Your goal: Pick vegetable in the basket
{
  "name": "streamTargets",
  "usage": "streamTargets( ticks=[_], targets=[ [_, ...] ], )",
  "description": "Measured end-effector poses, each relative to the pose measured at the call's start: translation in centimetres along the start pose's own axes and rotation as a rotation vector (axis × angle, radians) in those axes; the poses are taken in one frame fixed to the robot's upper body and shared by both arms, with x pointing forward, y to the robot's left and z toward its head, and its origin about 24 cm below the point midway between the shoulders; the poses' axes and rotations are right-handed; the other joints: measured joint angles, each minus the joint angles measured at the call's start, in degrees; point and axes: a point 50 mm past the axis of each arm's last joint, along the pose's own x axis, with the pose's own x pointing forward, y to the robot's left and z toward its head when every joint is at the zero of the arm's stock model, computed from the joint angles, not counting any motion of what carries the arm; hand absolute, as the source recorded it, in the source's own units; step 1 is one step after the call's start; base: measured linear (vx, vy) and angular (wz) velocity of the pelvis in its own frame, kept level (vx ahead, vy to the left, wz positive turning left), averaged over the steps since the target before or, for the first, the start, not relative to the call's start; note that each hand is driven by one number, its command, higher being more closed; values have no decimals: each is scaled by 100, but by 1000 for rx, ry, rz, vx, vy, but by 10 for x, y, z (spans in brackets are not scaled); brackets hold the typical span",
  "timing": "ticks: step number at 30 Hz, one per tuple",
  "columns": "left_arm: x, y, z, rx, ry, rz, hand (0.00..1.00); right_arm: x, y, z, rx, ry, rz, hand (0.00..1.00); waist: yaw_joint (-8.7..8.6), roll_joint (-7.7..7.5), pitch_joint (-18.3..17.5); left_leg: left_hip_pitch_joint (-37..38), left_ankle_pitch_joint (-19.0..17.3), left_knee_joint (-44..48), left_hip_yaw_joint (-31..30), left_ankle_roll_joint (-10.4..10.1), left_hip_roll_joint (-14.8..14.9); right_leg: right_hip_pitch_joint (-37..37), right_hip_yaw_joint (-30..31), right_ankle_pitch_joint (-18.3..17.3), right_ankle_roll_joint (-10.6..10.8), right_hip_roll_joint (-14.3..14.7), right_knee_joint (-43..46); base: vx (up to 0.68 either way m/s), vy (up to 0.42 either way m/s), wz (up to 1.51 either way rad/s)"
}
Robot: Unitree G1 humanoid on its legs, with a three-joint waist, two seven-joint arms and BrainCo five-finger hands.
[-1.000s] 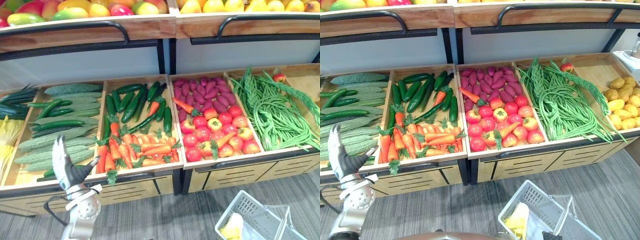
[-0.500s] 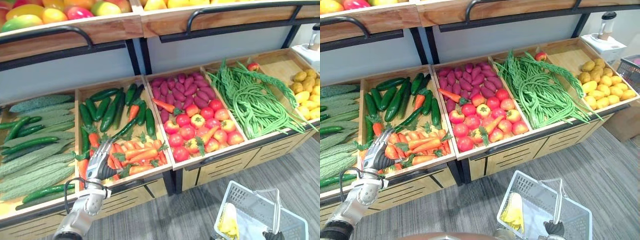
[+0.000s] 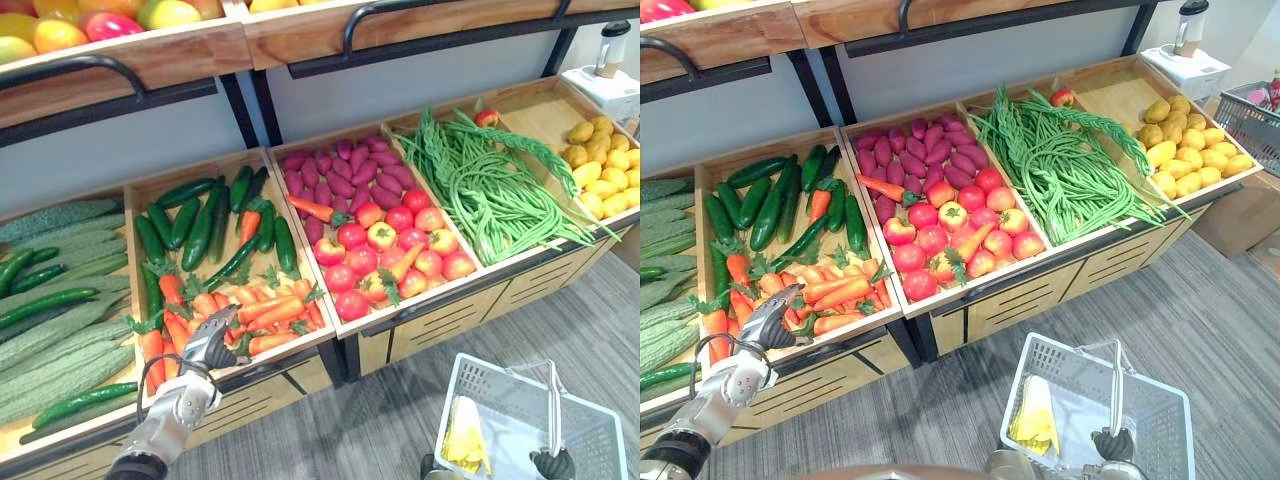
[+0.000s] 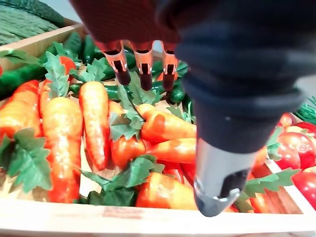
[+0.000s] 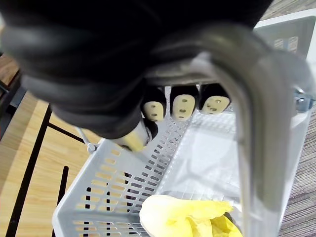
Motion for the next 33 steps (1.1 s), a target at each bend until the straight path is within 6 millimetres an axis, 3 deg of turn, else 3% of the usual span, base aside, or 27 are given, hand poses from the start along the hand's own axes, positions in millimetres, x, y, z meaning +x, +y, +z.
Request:
streamTargets(
  ticks=[18, 30, 31, 33],
  targets=[
    [29, 17, 11, 9, 16, 122, 0, 1, 4, 11, -3, -52, 5, 100, -18, -43, 274, -216, -180, 402, 153, -26, 110, -280, 198, 10, 13, 1, 155, 0, -6, -5],
    [51, 35, 24, -3, 20, 212, 0, 3, 16, 42, 11, -177, 10, 100, -19, -91, 676, -812, -307, 908, 303, -65, 353, -815, 312, 124, -50, 88, 244, -10, -24, -8],
    [54, 36, 25, -4, 26, 220, 100, 3, 17, 45, 8, -185, 15, 100, -19, -98, 715, -833, -309, 916, 314, -68, 365, -853, 320, 124, -50, 98, 265, 0, 0, 0],
    [58, 39, 26, -5, 32, 229, 100, 3, 20, 49, 5, -200, 22, 100, -28, -115, 730, -947, -312, 979, 317, -73, 383, -951, 326, 139, -60, 101, 274, 0, 0, 0]
  ],
)
